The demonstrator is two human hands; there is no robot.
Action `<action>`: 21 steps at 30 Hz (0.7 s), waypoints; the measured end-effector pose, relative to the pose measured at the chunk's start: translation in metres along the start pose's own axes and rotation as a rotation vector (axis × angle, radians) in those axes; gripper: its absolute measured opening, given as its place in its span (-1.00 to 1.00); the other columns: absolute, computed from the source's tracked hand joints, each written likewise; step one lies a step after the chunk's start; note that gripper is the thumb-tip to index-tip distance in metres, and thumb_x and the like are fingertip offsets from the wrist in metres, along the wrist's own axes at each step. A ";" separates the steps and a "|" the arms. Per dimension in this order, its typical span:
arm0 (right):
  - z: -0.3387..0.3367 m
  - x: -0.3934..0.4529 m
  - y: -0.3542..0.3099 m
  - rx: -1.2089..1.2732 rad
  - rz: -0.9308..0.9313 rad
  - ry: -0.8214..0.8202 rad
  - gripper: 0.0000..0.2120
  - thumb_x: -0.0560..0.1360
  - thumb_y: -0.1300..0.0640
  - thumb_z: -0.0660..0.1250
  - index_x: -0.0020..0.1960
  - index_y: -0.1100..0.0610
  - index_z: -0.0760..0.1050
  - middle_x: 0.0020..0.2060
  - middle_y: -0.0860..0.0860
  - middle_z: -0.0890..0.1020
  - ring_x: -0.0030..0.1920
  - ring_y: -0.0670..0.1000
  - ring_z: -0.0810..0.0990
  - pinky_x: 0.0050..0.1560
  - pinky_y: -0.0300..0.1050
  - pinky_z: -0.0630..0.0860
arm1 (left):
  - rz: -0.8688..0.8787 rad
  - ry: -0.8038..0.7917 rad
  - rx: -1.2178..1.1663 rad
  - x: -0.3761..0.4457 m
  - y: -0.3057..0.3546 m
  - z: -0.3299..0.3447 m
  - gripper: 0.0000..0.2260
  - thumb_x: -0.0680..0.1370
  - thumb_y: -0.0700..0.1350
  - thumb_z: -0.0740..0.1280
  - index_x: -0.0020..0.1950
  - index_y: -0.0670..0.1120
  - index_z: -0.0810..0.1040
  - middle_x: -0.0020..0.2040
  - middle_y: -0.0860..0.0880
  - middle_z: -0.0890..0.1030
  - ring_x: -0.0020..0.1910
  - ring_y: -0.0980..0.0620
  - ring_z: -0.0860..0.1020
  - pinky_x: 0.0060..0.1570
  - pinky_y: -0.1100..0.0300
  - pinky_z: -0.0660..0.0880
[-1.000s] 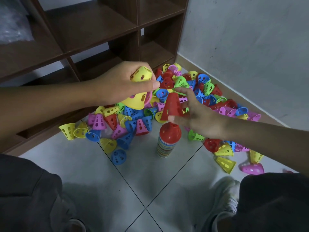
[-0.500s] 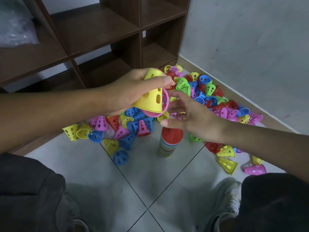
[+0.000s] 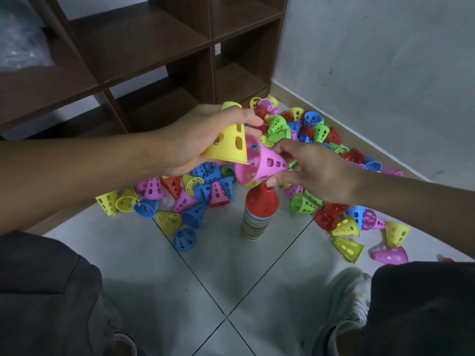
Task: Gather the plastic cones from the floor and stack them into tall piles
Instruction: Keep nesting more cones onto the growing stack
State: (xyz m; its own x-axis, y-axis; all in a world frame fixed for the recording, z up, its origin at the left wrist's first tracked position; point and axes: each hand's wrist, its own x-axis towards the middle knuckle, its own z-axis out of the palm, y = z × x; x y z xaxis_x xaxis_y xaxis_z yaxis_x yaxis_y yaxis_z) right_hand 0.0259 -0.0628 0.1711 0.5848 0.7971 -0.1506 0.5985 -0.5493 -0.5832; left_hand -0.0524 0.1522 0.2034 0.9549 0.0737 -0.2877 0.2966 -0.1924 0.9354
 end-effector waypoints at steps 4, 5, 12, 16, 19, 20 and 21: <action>-0.012 -0.004 0.005 -0.234 0.045 -0.014 -0.41 0.36 -0.35 0.28 0.16 0.08 0.52 -0.11 0.02 0.65 -0.14 0.02 0.59 -0.06 0.05 0.56 | 0.022 0.060 0.036 0.005 -0.005 -0.008 -0.69 0.62 0.08 0.34 0.26 -0.08 0.62 0.11 -0.02 0.72 0.09 0.03 0.69 0.13 0.05 0.63; -0.015 -0.005 0.006 -0.256 0.057 -0.002 -0.39 0.34 -0.38 0.25 0.12 0.07 0.54 -0.15 0.02 0.65 -0.17 0.02 0.59 -0.09 0.03 0.56 | 0.011 0.061 0.023 0.005 -0.005 -0.008 -0.71 0.63 0.06 0.32 0.24 -0.09 0.62 0.08 -0.02 0.73 0.06 0.04 0.70 0.06 0.12 0.65; -0.019 -0.009 0.007 -0.277 0.020 0.099 -0.39 0.32 -0.42 0.30 0.08 0.05 0.59 -0.22 -0.05 0.62 -0.20 -0.01 0.59 -0.12 0.04 0.58 | -0.040 0.080 0.036 0.006 -0.003 -0.002 -0.68 0.66 0.18 0.20 -0.09 0.00 0.58 -0.18 0.00 0.73 -0.13 0.05 0.72 -0.09 0.19 0.63; -0.018 -0.006 0.003 -0.322 -0.054 0.201 -0.58 0.43 -0.26 0.41 0.04 0.07 0.57 -0.18 -0.04 0.56 -0.20 -0.02 0.50 -0.16 -0.04 0.50 | -0.113 0.117 -0.095 0.010 -0.002 0.004 -0.73 0.67 0.13 0.22 0.08 -0.03 0.56 0.11 -0.18 0.69 0.12 -0.14 0.68 0.21 -0.06 0.59; -0.016 -0.004 0.000 -0.347 -0.037 0.160 -0.67 0.43 -0.23 0.46 -0.08 0.00 0.48 -0.24 -0.11 0.48 -0.23 -0.08 0.44 -0.25 -0.17 0.34 | -0.144 0.133 -0.158 0.012 -0.004 0.007 -0.59 0.56 0.07 0.31 0.31 -0.15 0.52 0.27 -0.28 0.59 0.27 -0.26 0.58 0.34 -0.19 0.48; -0.014 -0.004 0.000 -0.347 -0.017 0.128 -0.68 0.43 -0.23 0.46 -0.13 -0.03 0.45 -0.25 -0.11 0.47 -0.23 -0.08 0.45 -0.26 -0.19 0.32 | -0.132 0.144 -0.162 0.014 -0.006 0.008 -0.58 0.56 0.05 0.31 0.33 -0.16 0.50 0.29 -0.29 0.57 0.29 -0.26 0.56 0.35 -0.18 0.48; -0.013 -0.004 0.000 -0.326 0.006 0.103 -0.70 0.43 -0.21 0.47 -0.14 -0.07 0.44 -0.25 -0.12 0.48 -0.24 -0.12 0.45 -0.28 -0.23 0.31 | -0.113 0.156 -0.158 0.016 -0.007 0.008 -0.63 0.59 0.04 0.31 0.32 -0.15 0.51 0.28 -0.27 0.59 0.27 -0.22 0.58 0.32 -0.11 0.51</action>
State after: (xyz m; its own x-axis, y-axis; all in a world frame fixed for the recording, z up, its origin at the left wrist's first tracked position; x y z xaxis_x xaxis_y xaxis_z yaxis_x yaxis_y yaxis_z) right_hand 0.0309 -0.0692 0.1821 0.6314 0.7730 -0.0619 0.7285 -0.6186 -0.2942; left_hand -0.0392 0.1471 0.1907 0.8984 0.2389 -0.3685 0.3840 -0.0202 0.9231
